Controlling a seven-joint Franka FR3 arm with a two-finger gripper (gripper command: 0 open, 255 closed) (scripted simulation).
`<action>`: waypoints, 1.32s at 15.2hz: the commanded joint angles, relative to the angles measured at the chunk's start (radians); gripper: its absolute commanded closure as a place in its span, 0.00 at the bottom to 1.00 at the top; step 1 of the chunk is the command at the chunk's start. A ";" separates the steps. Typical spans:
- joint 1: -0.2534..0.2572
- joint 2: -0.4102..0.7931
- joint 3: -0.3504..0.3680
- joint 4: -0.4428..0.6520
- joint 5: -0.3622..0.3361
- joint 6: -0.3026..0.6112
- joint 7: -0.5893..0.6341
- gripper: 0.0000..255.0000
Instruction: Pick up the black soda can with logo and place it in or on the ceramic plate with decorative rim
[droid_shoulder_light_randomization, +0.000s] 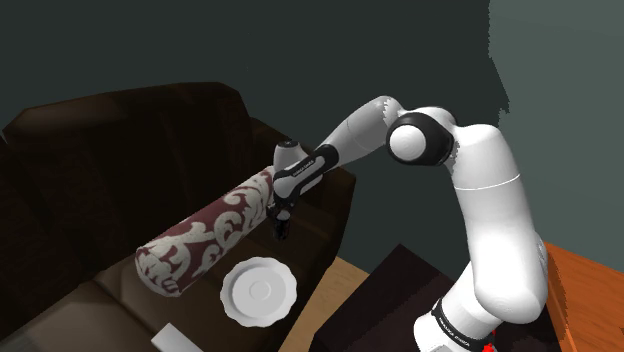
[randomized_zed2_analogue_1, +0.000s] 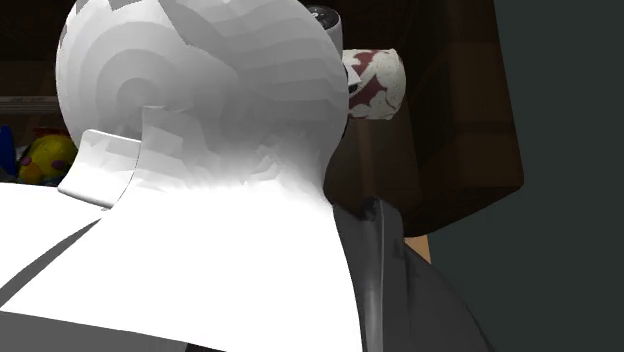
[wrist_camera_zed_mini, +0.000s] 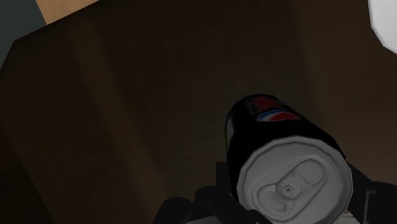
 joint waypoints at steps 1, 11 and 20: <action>-0.001 -0.021 0.001 -0.007 0.001 -0.014 -0.001 1.00; -0.004 -0.125 0.007 -0.024 0.008 -0.100 -0.009 1.00; 0.081 -0.262 0.031 -0.183 -0.001 -0.084 0.109 1.00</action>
